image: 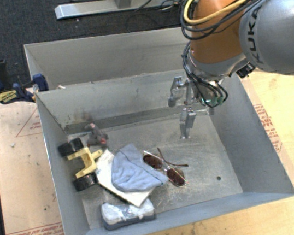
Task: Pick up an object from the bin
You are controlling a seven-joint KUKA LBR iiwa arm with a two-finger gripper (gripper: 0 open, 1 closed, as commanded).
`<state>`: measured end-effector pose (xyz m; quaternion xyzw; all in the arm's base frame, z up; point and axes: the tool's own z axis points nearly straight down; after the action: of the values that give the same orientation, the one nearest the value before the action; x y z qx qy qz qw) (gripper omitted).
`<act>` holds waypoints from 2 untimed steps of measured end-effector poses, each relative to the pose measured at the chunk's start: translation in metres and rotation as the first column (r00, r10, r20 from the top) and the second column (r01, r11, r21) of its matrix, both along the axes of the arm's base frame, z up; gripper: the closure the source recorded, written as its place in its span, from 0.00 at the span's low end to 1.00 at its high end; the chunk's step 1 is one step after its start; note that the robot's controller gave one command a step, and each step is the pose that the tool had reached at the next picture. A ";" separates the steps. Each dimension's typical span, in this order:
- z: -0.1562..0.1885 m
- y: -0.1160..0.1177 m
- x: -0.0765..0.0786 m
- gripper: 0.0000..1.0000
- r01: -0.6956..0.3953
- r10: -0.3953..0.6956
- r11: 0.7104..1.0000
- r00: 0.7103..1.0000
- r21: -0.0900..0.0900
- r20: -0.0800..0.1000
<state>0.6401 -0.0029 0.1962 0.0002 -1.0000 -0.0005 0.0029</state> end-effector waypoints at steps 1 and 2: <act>0.005 0.000 0.002 0.00 0.000 0.000 1.000 1.000 0.000 0.008; -0.061 0.036 -0.028 0.00 0.041 -0.041 0.999 0.999 0.001 0.011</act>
Offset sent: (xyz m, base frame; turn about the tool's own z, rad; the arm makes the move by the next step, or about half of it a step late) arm -0.0576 0.0716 -0.1262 0.0772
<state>0.6124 0.0329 0.1356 -0.0202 -0.9998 -0.0007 -0.0025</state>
